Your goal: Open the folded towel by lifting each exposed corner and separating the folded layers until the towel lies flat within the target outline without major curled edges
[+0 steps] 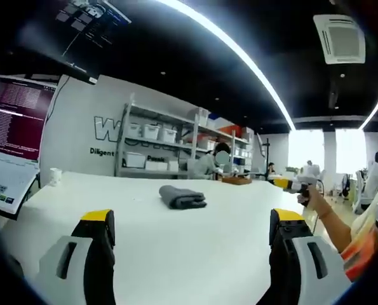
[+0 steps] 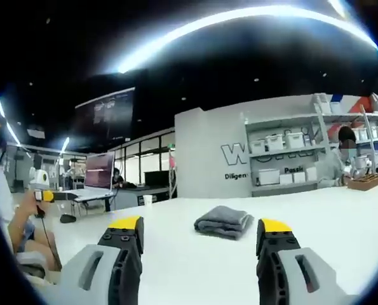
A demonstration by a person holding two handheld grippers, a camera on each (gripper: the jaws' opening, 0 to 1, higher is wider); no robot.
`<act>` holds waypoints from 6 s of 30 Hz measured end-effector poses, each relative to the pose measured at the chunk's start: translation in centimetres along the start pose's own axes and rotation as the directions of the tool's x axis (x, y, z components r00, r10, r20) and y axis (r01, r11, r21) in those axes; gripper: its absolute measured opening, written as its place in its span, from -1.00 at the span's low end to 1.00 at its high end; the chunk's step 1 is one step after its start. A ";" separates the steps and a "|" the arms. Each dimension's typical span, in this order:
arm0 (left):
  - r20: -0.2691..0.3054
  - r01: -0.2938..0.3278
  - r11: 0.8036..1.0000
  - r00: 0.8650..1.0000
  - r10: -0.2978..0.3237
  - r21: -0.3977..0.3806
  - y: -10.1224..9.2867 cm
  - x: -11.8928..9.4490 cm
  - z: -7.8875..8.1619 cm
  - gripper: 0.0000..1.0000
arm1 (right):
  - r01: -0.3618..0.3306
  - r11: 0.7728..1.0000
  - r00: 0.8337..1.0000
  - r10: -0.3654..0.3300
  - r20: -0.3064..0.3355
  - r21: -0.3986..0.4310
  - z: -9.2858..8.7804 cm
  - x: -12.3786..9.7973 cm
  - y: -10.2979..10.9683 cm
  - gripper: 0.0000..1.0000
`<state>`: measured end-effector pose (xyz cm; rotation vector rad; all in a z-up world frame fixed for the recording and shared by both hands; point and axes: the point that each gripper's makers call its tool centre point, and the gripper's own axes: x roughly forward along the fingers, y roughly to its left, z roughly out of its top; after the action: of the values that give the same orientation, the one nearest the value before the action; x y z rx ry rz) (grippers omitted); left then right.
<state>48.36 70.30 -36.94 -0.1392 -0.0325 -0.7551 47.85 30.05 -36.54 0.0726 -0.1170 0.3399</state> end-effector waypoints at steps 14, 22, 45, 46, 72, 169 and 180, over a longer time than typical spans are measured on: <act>-0.190 -0.051 0.995 0.981 0.035 -0.085 1.6 -0.4 -3.5 0.99 | -0.008 0.996 0.979 -0.010 -0.205 -0.090 -4.2 0.5 0.2 0.71; -0.240 -0.049 0.994 0.971 0.024 -0.097 1.4 -0.6 -4.4 0.99 | 0.024 0.996 0.968 -0.046 -0.248 -0.091 -5.2 0.1 -0.8 0.83; -0.284 -0.052 0.995 0.959 0.026 -0.083 1.4 -0.9 -5.1 0.97 | -0.016 0.999 0.951 0.000 -0.309 -0.048 -6.4 0.2 -0.2 0.99; -0.283 -0.052 0.995 0.959 0.026 -0.083 1.5 -0.9 -5.1 0.97 | -0.018 0.999 0.949 0.001 -0.314 -0.051 -6.5 0.2 -0.1 0.99; -0.263 -0.056 0.995 0.964 0.032 -0.084 0.9 5.5 -3.8 0.96 | 0.027 0.997 0.968 -0.043 -0.249 -0.069 -2.5 -2.0 -2.2 0.99; -0.450 0.046 0.970 0.890 0.068 0.237 -4.4 48.9 -16.5 -0.94 | 0.035 0.999 0.974 -0.036 -0.222 -0.009 -1.5 -4.4 -5.2 0.88; -0.471 0.050 0.985 0.881 0.035 0.166 -4.8 47.9 -16.5 -0.94 | 0.021 1.000 0.973 -0.025 -0.232 -0.017 -1.7 -4.0 -4.7 0.86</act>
<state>79.59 31.92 -48.93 0.2163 0.3681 -0.7743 45.88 24.48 -38.99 0.0192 0.1129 0.3222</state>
